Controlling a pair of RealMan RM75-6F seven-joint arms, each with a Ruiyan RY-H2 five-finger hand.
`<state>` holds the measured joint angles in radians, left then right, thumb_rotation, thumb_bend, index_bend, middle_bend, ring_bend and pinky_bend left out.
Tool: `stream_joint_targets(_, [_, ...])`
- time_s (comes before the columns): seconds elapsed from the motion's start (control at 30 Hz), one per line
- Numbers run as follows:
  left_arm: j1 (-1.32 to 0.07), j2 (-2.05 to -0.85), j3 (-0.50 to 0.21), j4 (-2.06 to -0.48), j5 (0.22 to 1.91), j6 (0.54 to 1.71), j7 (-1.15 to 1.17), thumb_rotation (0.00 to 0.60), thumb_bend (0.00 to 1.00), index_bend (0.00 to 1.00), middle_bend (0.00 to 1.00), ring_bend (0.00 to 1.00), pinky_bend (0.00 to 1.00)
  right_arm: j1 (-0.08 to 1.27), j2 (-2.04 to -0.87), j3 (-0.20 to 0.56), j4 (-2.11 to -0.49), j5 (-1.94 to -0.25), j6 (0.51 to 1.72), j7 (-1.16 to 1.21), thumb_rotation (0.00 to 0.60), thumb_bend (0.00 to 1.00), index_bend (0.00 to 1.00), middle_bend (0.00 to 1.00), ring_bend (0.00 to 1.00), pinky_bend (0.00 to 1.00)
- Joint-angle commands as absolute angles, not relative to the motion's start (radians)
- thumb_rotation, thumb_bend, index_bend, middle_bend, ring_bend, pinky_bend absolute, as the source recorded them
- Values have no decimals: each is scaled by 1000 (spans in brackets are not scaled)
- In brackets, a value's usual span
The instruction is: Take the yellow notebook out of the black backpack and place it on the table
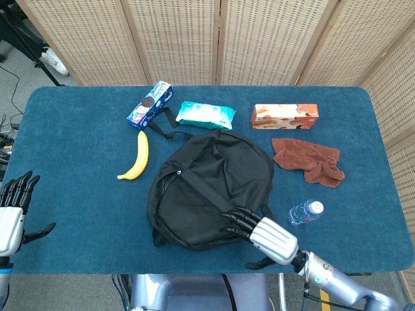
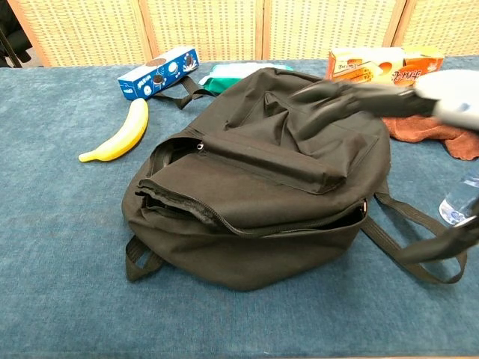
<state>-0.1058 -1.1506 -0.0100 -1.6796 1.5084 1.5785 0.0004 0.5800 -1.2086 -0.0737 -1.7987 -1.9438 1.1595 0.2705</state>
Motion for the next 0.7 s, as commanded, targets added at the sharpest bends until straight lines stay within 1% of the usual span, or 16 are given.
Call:
stream_joint_targets(0.03, [-106, -1154, -15, -1676, 1500, 1571, 3, 600, 120, 0, 0, 0, 0, 625, -1278, -42, -1840, -1903, 1077, 210, 600, 0, 156, 0, 0, 0])
stream_joint_targets(0.2, [-107, -1160, -26, -1673, 1491, 1566, 11, 600, 123, 0, 0, 0, 0, 660, -1404, 16, -1827, -1800, 982, 112, 600, 0, 156, 0, 0, 0])
stream_joint_targets(0.3, [-105, -1164, -28, -1672, 1494, 1565, 13, 600, 124, 0, 0, 0, 0, 670, -1487, 55, -1799, -1727, 952, 33, 600, 0, 156, 0, 0, 0])
stream_joint_targets(0.37, [-105, -1163, -32, -1669, 1489, 1559, 7, 600, 125, 0, 0, 0, 0, 685, -1561, 103, -1768, -1651, 934, -18, 600, 0, 156, 0, 0, 0])
stream_joint_targets(0.4, [-105, -1162, -34, -1668, 1488, 1558, 4, 600, 125, 0, 0, 0, 0, 687, -1582, 115, -1757, -1632, 935, -43, 600, 0, 156, 1, 0, 0])
stream_joint_targets(0.57, [-101, -1156, -42, -1667, 1483, 1556, -12, 600, 125, 0, 0, 0, 0, 697, -1651, 147, -1719, -1560, 940, -140, 600, 0, 156, 20, 0, 0])
stream_joint_targets(0.7, [-99, -1153, -46, -1666, 1483, 1554, -20, 600, 125, 0, 0, 0, 0, 702, -1676, 159, -1710, -1511, 937, -179, 600, 0, 156, 32, 0, 0])
